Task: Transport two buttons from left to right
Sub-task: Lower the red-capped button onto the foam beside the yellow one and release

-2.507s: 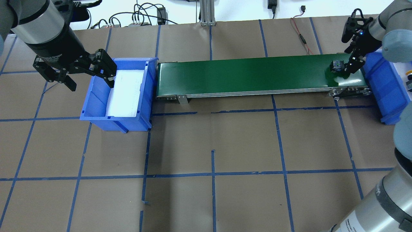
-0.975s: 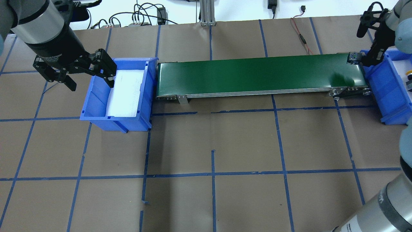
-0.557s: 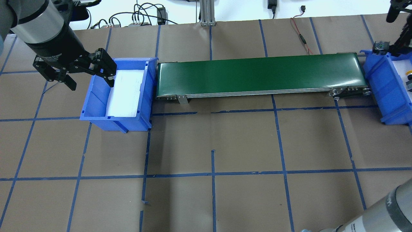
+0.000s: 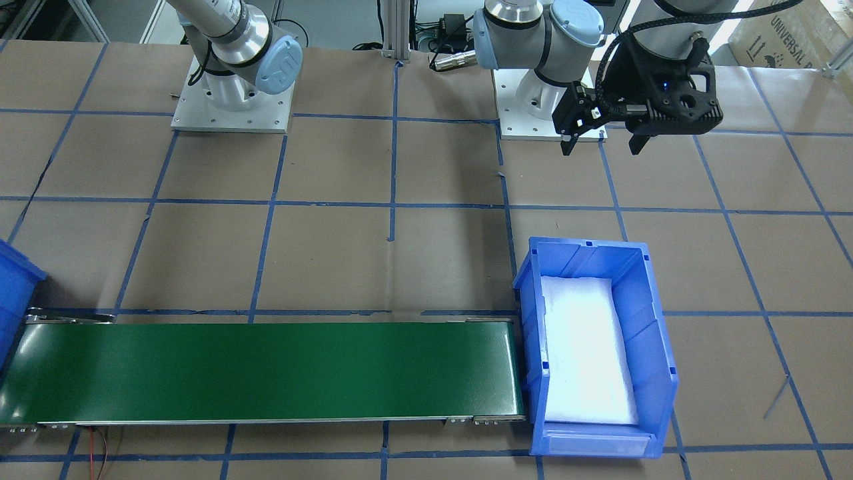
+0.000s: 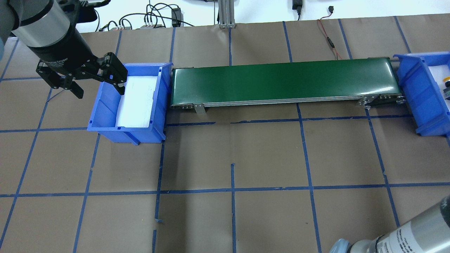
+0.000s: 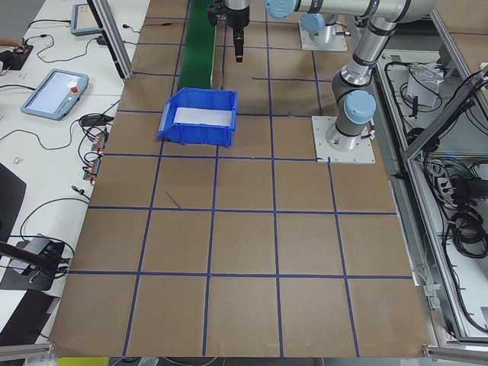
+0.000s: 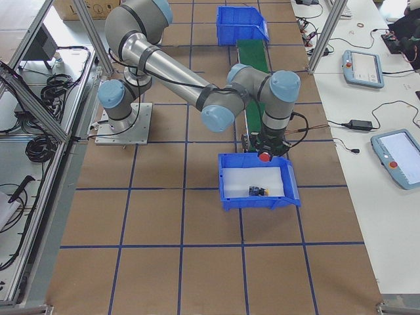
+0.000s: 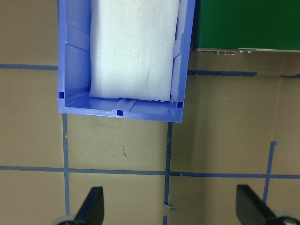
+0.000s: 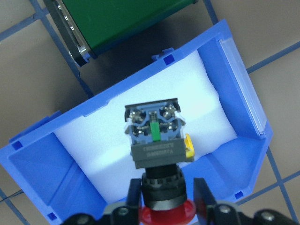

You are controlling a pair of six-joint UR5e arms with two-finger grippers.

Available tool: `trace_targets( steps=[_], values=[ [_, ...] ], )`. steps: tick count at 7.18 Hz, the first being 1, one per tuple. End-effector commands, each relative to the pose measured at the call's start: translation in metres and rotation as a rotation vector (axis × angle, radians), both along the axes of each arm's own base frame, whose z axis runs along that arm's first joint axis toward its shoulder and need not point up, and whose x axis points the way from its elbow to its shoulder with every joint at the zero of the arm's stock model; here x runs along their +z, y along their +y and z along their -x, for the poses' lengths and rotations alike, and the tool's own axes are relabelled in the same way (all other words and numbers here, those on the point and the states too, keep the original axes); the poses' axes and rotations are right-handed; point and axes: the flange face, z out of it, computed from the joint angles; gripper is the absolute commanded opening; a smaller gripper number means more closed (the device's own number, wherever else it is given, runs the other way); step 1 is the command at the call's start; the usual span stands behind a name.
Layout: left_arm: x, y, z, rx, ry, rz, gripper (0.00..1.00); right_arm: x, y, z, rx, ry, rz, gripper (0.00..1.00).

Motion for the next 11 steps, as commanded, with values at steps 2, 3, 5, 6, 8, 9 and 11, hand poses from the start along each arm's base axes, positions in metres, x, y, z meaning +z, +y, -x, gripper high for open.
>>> trace_targets(
  steps=[2, 3, 5, 6, 8, 9, 11],
  values=[
    [0.000, 0.000, 0.001, -0.001, 0.000, 0.000, 1.00, -0.060, -0.003, 0.030, 0.024, -0.072, -0.051, 0.00],
    [0.000, 0.000, 0.001, -0.001, 0.000, 0.000, 1.00, -0.079, -0.005, 0.029, 0.028, -0.101, -0.054, 0.00],
    [-0.001, 0.000, 0.001, -0.001, 0.000, -0.001, 1.00, -0.112, -0.014, 0.033, 0.041, -0.123, -0.036, 0.00],
    [-0.001, 0.000, 0.001, -0.001, 0.000, -0.001, 1.00, -0.120, -0.017, 0.035, 0.042, -0.118, -0.024, 0.00],
    [-0.001, 0.000, 0.000, 0.000, 0.000, -0.001, 1.00, -0.132, -0.025, 0.039, 0.049, -0.113, 0.011, 0.01],
    [-0.001, 0.000, 0.001, -0.001, 0.000, -0.001, 1.00, -0.146, -0.031, 0.041, 0.073, -0.125, 0.032, 0.02],
    [-0.001, 0.000, 0.000, 0.000, 0.000, -0.001, 1.00, -0.141, -0.030, 0.040, 0.086, -0.122, 0.039, 0.02]
  ],
)
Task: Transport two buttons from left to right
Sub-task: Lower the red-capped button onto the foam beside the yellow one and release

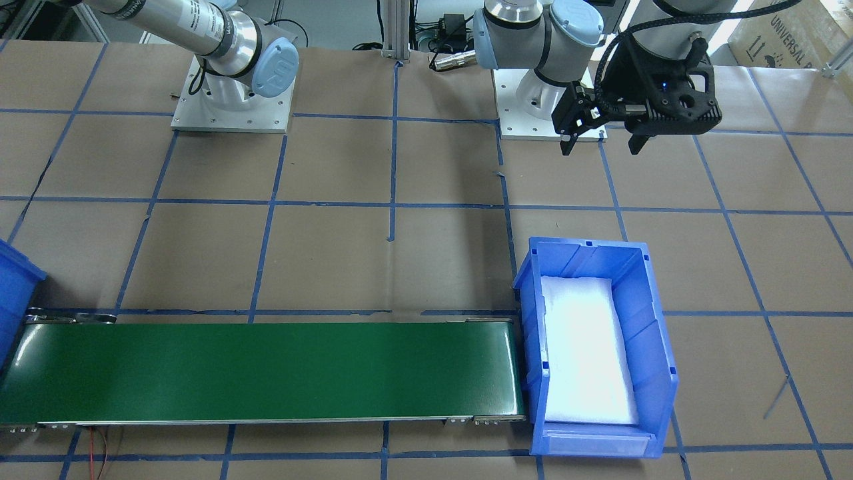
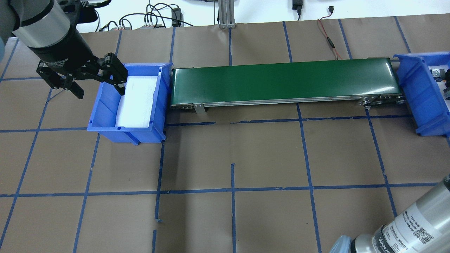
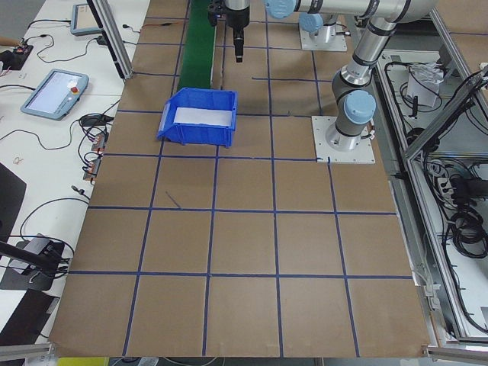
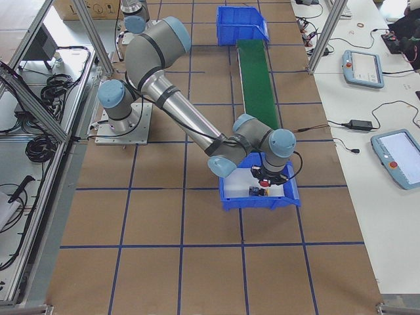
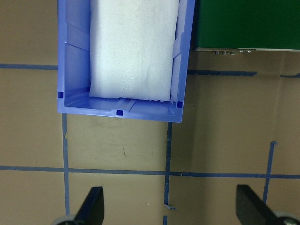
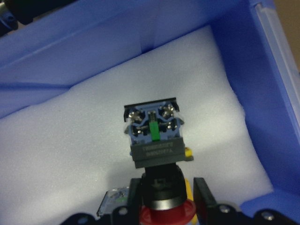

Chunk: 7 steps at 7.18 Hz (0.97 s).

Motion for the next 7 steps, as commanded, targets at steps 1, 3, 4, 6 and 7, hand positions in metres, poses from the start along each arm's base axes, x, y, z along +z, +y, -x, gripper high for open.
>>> trace_targets(
  steps=[1, 3, 4, 6, 7],
  values=[
    [0.000, 0.000, 0.001, -0.001, 0.000, 0.000, 1.00, -0.001, -0.002, -0.003, 0.017, -0.022, 0.020, 0.02],
    [0.001, 0.000, 0.000, 0.000, 0.000, 0.002, 1.00, -0.011, 0.001, -0.006, 0.018, -0.043, 0.012, 0.08],
    [0.001, 0.000, 0.000, 0.000, -0.002, 0.001, 1.00, -0.008, 0.001, -0.006, 0.020, -0.037, 0.015, 0.21],
    [0.001, 0.000, 0.000, -0.003, 0.000, 0.002, 1.00, 0.000, -0.009, -0.012, 0.023, -0.094, 0.115, 0.97],
    [0.001, 0.000, 0.000, 0.000, 0.000, 0.002, 1.00, 0.002, -0.010, -0.012, 0.022, -0.095, 0.124, 0.99]
  ],
)
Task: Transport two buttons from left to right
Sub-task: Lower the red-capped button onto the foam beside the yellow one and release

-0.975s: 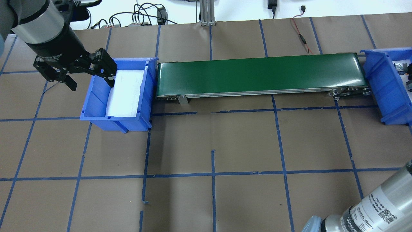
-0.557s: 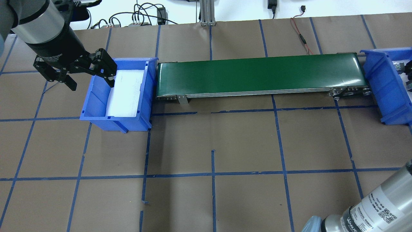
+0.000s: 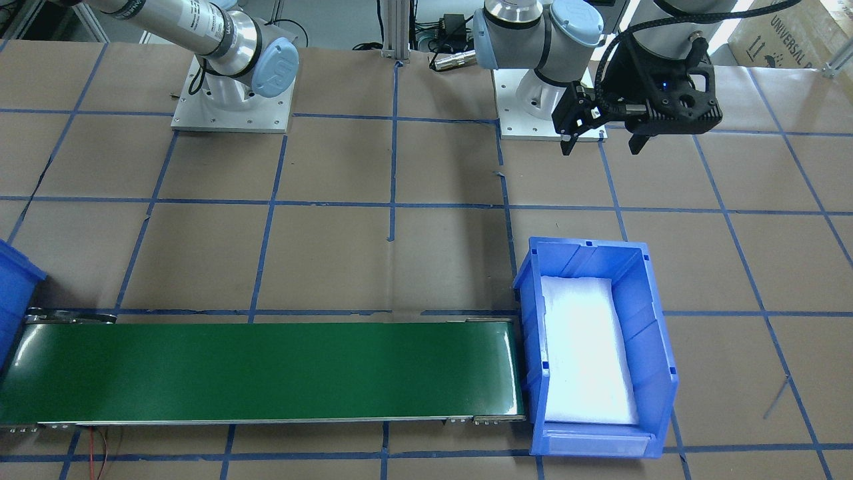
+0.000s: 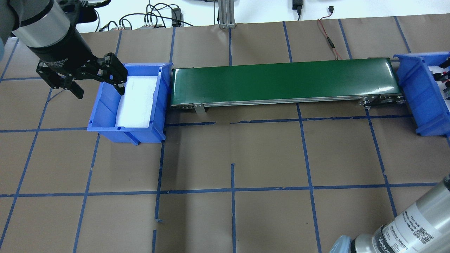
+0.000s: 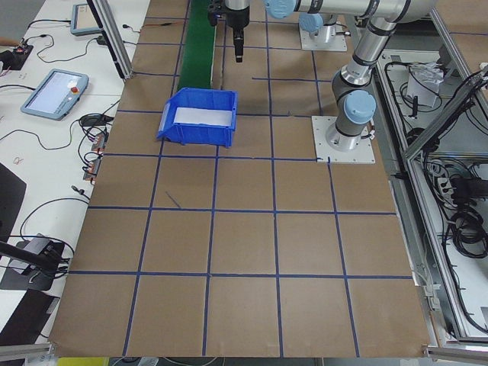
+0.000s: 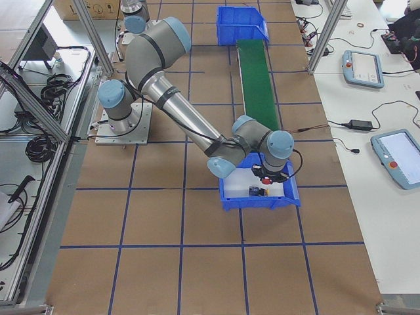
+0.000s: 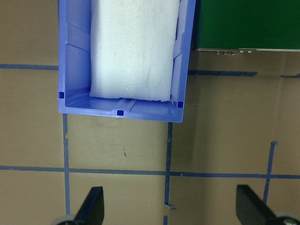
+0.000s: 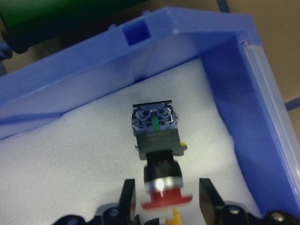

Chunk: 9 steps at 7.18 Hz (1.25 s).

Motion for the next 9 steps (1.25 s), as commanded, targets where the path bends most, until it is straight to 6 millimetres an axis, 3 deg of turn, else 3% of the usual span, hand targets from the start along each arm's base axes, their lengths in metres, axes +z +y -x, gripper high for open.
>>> trace_targets(
  steps=[1, 2, 4, 5, 7, 9],
  values=[
    [-0.001, 0.000, 0.000, 0.001, 0.001, -0.001, 1.00, 0.009, -0.002, -0.003, 0.001, -0.014, 0.039, 1.00],
    [-0.001, 0.000, 0.000, 0.001, 0.001, -0.001, 1.00, 0.029, 0.001, -0.005, -0.002, 0.006, 0.056, 1.00],
    [-0.001, 0.000, 0.001, 0.000, 0.001, -0.001, 1.00, 0.101, 0.017, -0.017, -0.038, 0.059, 0.117, 1.00],
    [-0.001, 0.000, 0.001, -0.002, 0.001, -0.003, 1.00, 0.123, 0.027, -0.027, -0.140, 0.040, 0.134, 1.00],
    [-0.001, 0.000, 0.001, 0.000, 0.001, -0.001, 1.00, 0.132, 0.062, -0.063, -0.448, -0.025, 0.086, 1.00],
    [0.000, 0.000, 0.001, 0.000, 0.000, 0.000, 1.00, 0.117, 0.101, -0.101, -0.668, -0.006, -0.012, 1.00]
  ],
)
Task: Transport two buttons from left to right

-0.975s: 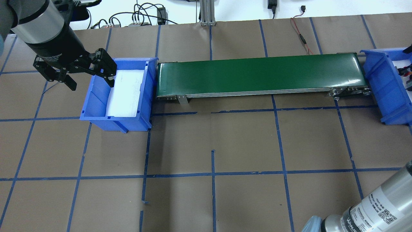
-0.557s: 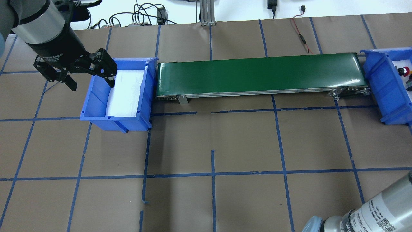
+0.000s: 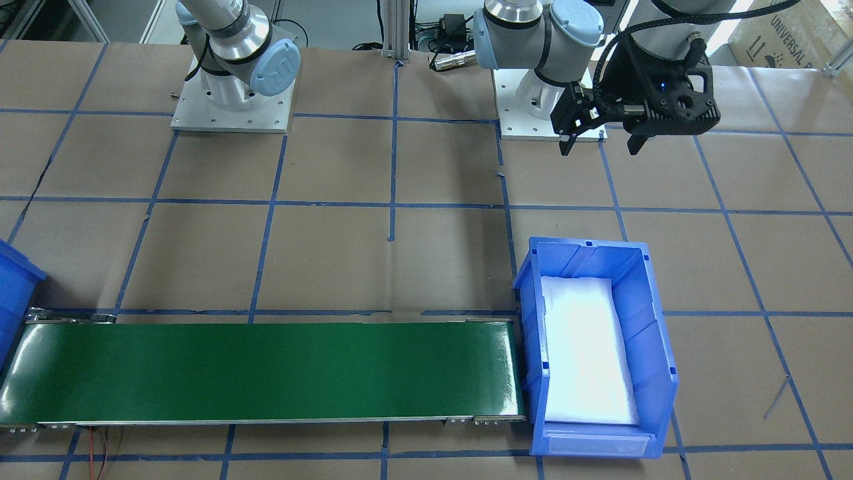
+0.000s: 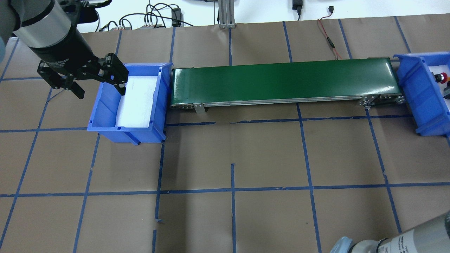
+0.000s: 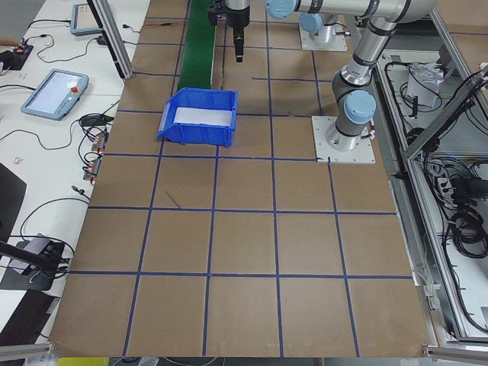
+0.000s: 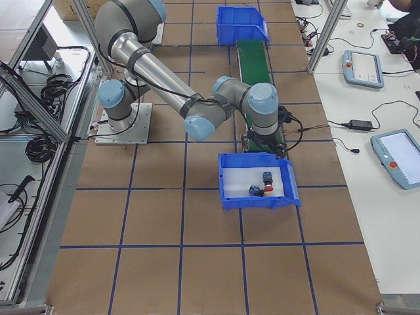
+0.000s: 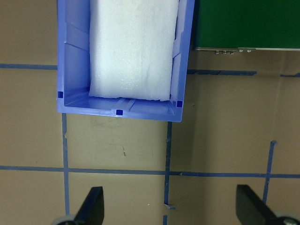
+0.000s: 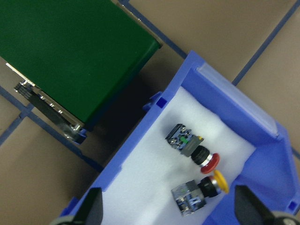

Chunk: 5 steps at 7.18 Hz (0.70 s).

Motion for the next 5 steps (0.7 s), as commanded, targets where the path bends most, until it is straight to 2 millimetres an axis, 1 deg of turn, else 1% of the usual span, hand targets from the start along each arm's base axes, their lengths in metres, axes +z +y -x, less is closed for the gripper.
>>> trace_targets(
  steps=[1, 2, 3, 4, 5],
  values=[
    [0.000, 0.000, 0.000, 0.001, -0.001, -0.001, 1.00, -0.004, 0.021, -0.051, -0.196, -0.033, -0.047, 1.00],
    [0.000, 0.000, -0.001, 0.001, -0.001, -0.001, 1.00, 0.000, 0.007, -0.089, -0.194, -0.038, -0.043, 1.00],
    [0.001, 0.000, -0.001, 0.001, -0.001, 0.000, 1.00, 0.013, 0.002, -0.128, -0.195, -0.041, -0.033, 1.00],
    [0.000, 0.000, -0.001, 0.001, -0.001, -0.001, 1.00, 0.023, 0.000, -0.155, -0.325, -0.073, -0.024, 1.00],
    [0.000, 0.000, 0.000, -0.001, -0.001, -0.001, 1.00, 0.037, 0.001, -0.187, -0.347, -0.064, -0.007, 1.00]
  ],
)
